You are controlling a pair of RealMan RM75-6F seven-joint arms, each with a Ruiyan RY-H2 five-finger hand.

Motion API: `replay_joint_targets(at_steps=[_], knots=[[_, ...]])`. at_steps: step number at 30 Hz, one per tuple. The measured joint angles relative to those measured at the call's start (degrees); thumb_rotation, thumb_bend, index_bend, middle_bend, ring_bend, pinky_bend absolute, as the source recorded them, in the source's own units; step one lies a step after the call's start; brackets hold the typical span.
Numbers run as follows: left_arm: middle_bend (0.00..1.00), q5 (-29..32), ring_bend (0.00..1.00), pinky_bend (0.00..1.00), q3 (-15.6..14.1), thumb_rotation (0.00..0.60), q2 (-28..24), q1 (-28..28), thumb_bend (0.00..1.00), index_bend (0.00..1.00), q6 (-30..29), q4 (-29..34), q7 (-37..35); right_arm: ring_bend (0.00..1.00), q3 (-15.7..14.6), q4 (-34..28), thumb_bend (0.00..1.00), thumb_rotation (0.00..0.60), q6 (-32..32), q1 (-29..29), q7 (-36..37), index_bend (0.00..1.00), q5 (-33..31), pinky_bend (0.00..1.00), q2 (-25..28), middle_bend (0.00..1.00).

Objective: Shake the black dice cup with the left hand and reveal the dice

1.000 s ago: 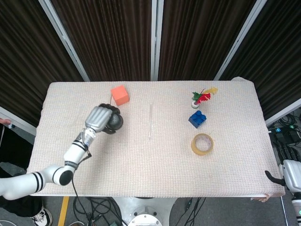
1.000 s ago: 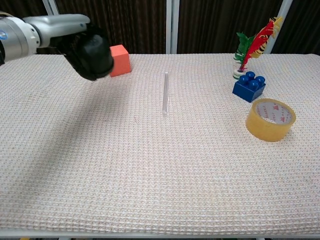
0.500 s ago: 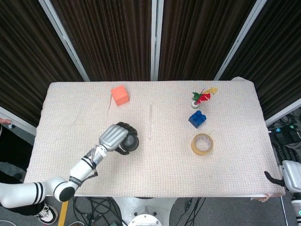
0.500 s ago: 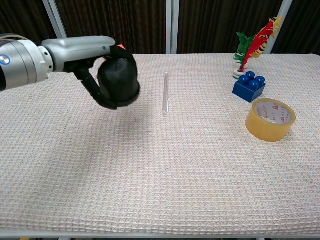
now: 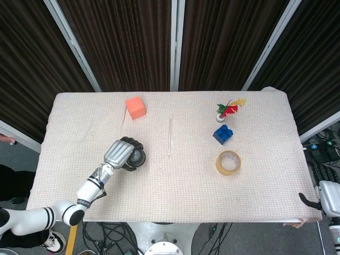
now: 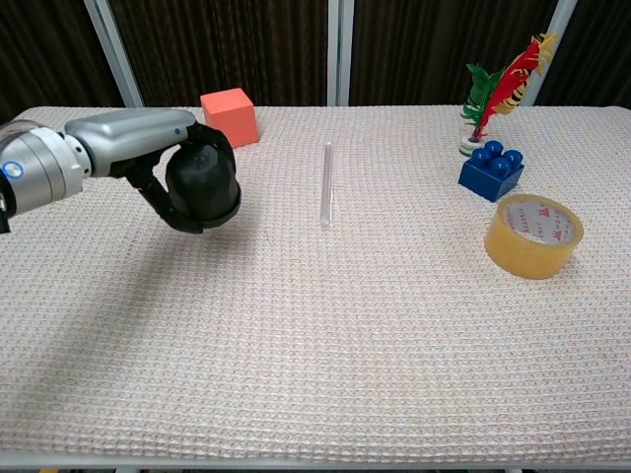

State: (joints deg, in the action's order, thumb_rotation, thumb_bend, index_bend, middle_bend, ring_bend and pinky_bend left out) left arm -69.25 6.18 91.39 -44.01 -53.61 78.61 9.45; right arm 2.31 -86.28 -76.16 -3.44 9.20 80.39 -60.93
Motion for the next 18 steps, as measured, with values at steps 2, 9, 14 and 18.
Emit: replay_joint_targets(at_steps=[2,9,14,18], knots=[[0.51,-0.19,0.25,0.23,-0.14,0.6,1.78,0.24,0.24,0.44,0.21,-2.66,-1.13,0.0,0.01,0.17,0.16,0.6,0.16,-0.01,0.19,0.0,-0.12,0.0,-0.01,0.0],[0.5,-0.99,0.25,0.23,-0.07,0.6,5.77,0.43,0.24,0.44,1.37,-8.58,-4.25,0.0,0.02,0.54,0.16,0.6,0.47,-0.1,0.61,0.0,-0.2,0.0,-0.11,0.0],[0.39,-1.71,0.21,0.22,0.04,0.6,7.59,0.19,0.21,0.4,2.97,-11.86,-6.3,0.0,0.1,0.54,0.16,0.6,0.25,-0.02,0.71,0.0,-0.23,0.0,-0.03,0.0],[0.28,-1.92,0.16,0.21,0.14,0.6,7.75,-0.08,0.17,0.37,4.56,-12.58,-7.36,0.0,0.03,0.56,0.16,0.6,0.48,-0.07,0.66,0.0,-0.25,0.0,-0.02,0.0]])
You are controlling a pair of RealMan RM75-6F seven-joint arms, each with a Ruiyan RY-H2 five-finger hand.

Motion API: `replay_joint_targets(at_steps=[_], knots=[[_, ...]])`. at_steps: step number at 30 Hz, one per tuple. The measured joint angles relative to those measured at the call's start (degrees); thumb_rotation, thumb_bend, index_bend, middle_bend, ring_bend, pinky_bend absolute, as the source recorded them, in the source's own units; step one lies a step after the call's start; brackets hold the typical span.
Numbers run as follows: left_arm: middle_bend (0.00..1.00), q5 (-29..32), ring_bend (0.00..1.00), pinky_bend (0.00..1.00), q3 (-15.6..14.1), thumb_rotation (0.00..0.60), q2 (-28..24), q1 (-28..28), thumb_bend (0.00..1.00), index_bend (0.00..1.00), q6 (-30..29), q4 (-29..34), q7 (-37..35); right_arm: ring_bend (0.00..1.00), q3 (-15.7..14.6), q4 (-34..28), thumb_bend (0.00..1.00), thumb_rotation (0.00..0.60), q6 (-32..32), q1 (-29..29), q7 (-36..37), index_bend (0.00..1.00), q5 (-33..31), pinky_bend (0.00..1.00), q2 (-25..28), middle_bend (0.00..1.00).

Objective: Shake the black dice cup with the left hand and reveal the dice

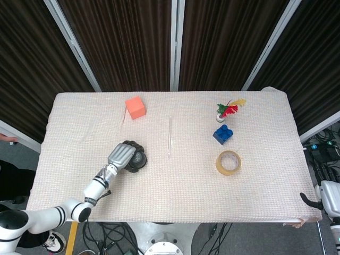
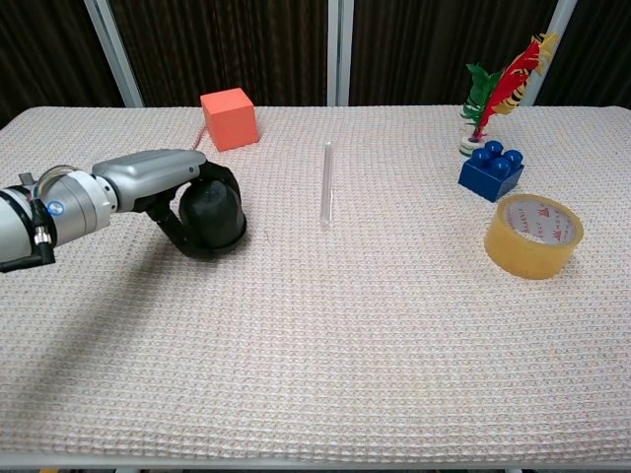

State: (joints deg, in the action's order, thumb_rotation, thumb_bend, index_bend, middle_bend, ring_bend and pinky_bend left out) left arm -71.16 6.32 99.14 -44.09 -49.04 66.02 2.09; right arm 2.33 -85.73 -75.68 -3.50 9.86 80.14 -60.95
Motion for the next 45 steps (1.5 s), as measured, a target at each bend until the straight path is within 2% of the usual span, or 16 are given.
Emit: replay_joint_targets(at_steps=[6,12,16,20,26,37,45], knots=[[0.1,-1.08,0.04,0.14,0.09,0.6,-1.05,0.01,0.04,0.16,0.81,0.53,-2.78,0.0,0.08,-0.04,0.16,0.6,-0.06,0.0,-0.07,0.0,-0.08,0.0,-0.01,0.0],[0.09,-2.61,0.04,0.14,-0.19,0.6,-2.25,0.21,0.03,0.15,1.41,0.98,-5.17,0.0,0.0,-0.03,0.16,0.6,0.06,-0.05,-0.23,0.0,-0.01,0.0,-0.12,0.0],[0.14,-2.53,0.04,0.14,-0.14,0.6,-2.43,0.4,0.03,0.15,1.58,1.05,-5.24,0.0,0.07,-0.07,0.16,0.6,-0.05,0.0,-0.26,0.0,-0.09,0.0,-0.08,0.0],[0.25,-2.39,0.05,0.15,0.05,0.6,-2.85,0.39,0.03,0.17,1.85,1.32,-5.08,0.0,0.07,0.02,0.16,0.6,0.03,0.01,-0.21,0.0,-0.18,0.0,-0.11,0.0],[0.33,-1.88,0.11,0.16,0.99,0.6,-2.9,0.27,0.05,0.22,1.24,1.66,-3.95,0.0,0.09,0.04,0.16,0.6,0.2,-0.08,-0.27,0.0,-0.24,0.0,-0.14,0.0],[0.4,-1.11,0.17,0.18,1.84,0.6,-3.14,0.45,0.12,0.26,0.47,3.24,-3.01,0.0,0.14,0.24,0.16,0.6,0.47,-0.11,-0.35,0.0,-0.57,0.0,-0.25,0.0],[0.41,-2.31,0.18,0.18,2.41,0.6,-4.69,0.71,0.13,0.27,-1.42,6.01,-3.39,0.0,0.16,0.15,0.16,0.6,0.39,-0.1,-0.55,0.0,-0.55,0.0,-0.28,0.0]])
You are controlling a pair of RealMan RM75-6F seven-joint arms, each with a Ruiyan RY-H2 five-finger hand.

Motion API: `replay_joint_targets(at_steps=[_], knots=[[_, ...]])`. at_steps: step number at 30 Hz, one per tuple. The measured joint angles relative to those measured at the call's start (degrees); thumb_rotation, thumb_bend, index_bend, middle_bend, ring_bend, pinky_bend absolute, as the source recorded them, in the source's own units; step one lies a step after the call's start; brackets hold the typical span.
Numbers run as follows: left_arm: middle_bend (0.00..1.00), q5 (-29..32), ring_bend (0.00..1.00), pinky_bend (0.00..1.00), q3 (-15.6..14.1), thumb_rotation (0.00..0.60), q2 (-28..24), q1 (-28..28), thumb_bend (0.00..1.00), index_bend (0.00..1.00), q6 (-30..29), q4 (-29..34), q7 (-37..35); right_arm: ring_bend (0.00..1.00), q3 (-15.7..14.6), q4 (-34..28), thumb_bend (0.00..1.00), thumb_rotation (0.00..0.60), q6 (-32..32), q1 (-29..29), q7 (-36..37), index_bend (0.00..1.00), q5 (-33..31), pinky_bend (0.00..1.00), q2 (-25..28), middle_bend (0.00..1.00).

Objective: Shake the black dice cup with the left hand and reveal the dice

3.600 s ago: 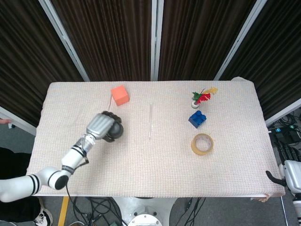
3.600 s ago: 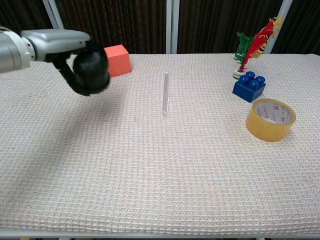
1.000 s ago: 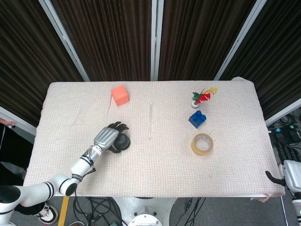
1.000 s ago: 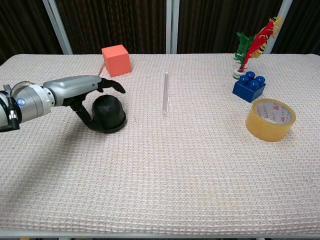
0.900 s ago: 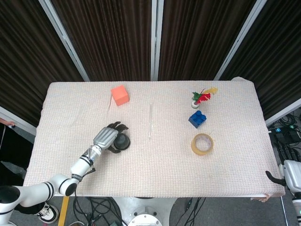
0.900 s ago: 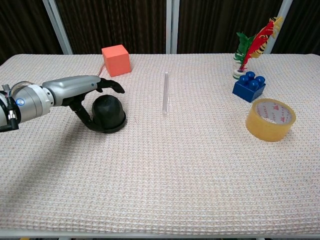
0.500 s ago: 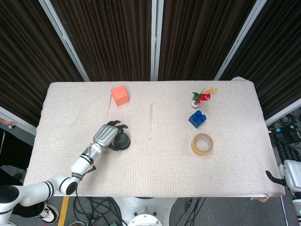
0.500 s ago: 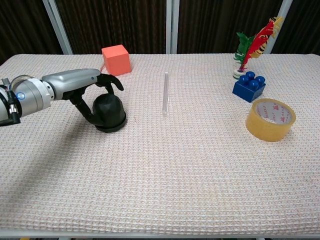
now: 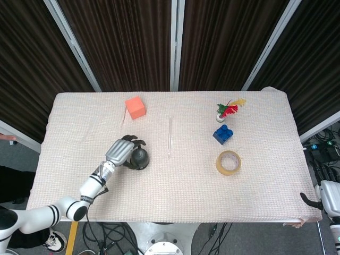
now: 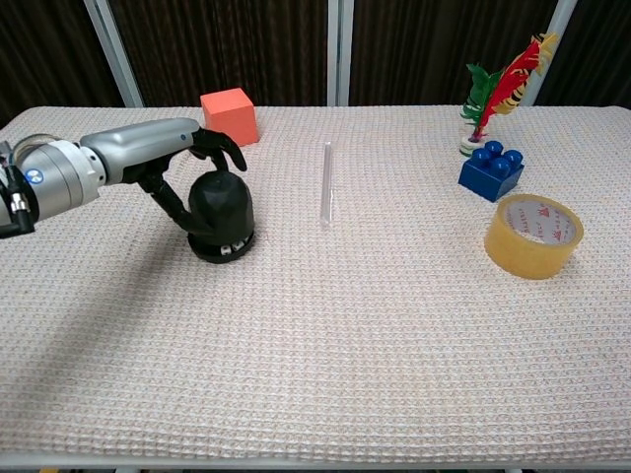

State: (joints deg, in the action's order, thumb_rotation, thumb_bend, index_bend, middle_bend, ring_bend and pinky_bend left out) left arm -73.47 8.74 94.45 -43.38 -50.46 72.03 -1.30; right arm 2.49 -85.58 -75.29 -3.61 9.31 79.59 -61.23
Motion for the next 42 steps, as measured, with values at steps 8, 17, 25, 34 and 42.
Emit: replay_joint_targets(at_steps=[8,17,25,34,42], knots=[[0.42,-0.26,0.19,0.18,1.85,0.6,-2.56,0.18,0.14,0.27,-2.62,2.27,0.28,0.0,-0.06,-0.19,0.16,0.6,0.13,-0.06,-0.24,0.0,0.06,0.0,0.04,0.0],[0.34,1.71,0.15,0.18,3.7,0.6,-1.17,0.22,0.16,0.24,-5.13,-5.62,3.17,0.0,-0.06,-0.51,0.16,0.6,0.21,-0.1,-0.79,0.0,-0.08,0.0,0.11,0.0],[0.05,4.48,0.02,0.13,4.11,0.6,0.87,0.68,0.13,0.13,-4.11,-12.25,2.98,0.0,0.0,-0.76,0.16,0.6,0.11,-0.06,-1.08,0.0,-0.24,0.0,0.16,0.0],[0.07,2.93,0.03,0.13,4.26,0.6,-0.95,2.02,0.13,0.13,-7.03,-9.15,1.37,0.0,0.01,-0.72,0.16,0.6,-0.2,0.01,-0.73,0.0,-0.01,0.0,0.19,0.0],[0.09,2.55,0.02,0.12,4.46,0.6,-5.29,6.82,0.08,0.14,-16.4,-2.89,6.32,0.0,-0.04,-0.68,0.16,0.6,-1.13,0.25,-0.13,0.0,0.86,0.0,0.28,0.0]])
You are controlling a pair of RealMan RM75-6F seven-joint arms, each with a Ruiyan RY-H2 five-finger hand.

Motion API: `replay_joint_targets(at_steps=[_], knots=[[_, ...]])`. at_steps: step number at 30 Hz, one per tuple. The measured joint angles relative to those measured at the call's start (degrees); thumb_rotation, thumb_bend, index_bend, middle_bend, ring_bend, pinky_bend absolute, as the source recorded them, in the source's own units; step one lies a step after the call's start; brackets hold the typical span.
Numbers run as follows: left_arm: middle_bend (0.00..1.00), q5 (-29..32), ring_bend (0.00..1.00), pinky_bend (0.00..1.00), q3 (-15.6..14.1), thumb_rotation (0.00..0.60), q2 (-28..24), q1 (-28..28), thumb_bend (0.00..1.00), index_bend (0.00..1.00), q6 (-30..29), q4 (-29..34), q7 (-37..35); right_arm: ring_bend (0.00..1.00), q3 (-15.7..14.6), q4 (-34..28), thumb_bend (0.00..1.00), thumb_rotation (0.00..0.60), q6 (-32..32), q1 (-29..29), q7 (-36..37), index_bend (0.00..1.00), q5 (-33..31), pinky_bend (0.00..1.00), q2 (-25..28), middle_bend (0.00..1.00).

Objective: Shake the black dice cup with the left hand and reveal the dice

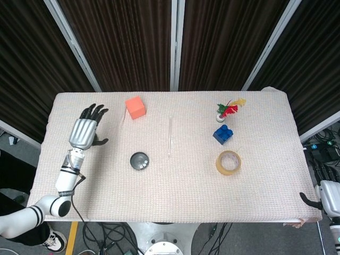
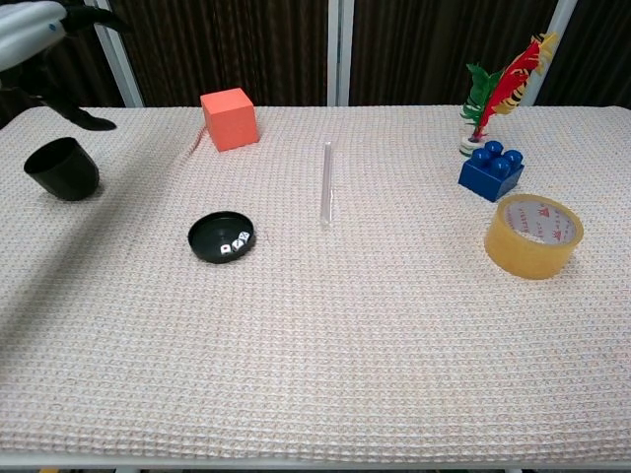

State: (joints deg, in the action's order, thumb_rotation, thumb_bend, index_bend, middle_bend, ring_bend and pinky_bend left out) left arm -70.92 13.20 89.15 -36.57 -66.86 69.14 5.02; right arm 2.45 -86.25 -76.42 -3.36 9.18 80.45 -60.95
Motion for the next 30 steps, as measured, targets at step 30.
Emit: replay_joint_targets(at_steps=[30], knots=[[0.1,-6.72,0.01,0.11,-14.28,0.6,-15.41,25.91,0.03,0.13,-20.73,21.84,6.91,0.0,-0.47,-1.82,0.16,0.6,-4.51,1.17,-0.63,0.0,3.53,0.0,0.38,0.0]])
